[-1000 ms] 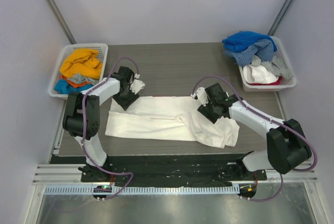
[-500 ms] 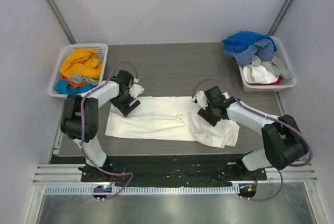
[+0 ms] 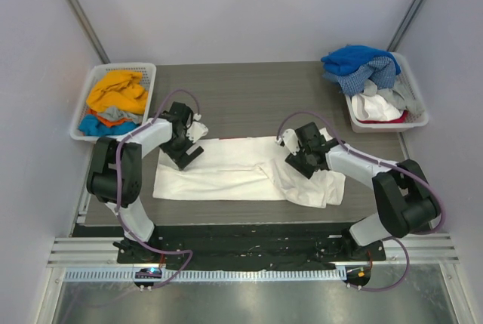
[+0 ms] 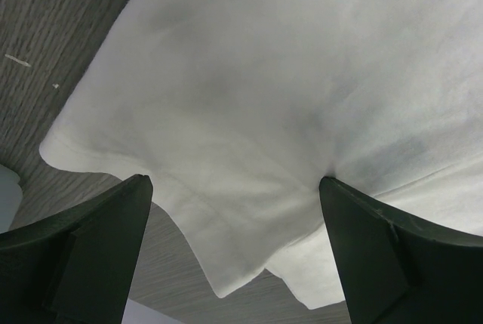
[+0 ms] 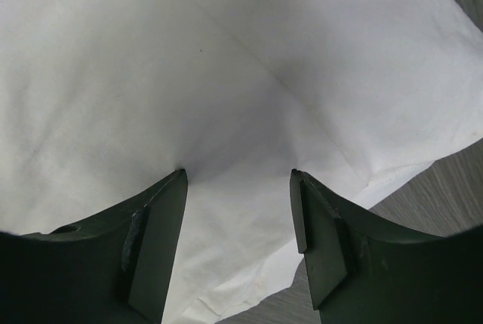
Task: Fold and stack the t-shirts
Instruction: Rotate the tshirt 90 degrees
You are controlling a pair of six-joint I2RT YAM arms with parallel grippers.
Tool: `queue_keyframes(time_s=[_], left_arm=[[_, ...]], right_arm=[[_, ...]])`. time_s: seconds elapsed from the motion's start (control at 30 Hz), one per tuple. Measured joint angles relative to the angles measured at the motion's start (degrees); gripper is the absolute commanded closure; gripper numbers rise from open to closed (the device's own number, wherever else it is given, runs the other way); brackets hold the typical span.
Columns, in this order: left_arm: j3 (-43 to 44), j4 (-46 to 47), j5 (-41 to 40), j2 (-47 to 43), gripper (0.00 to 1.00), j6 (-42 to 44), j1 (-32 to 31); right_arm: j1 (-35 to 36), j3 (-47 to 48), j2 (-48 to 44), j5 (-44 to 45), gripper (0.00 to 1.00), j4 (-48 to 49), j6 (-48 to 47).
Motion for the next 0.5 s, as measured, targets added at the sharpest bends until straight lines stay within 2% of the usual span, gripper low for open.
queue_keyframes(time_s=[0.27,0.5], left_arm=[[-2.29,2.19,-1.99,-1.97,0.00,0.35,-1.42],[-4.76,4.15,-8.52,-3.52,0.00,2.99,-7.39]], right_arm=[[-4.55,7.76,9.11,0.61,0.36,4.85,-1.88],[-8.15,21.05,21.20,0.63,0.36,8.31,-2.36]])
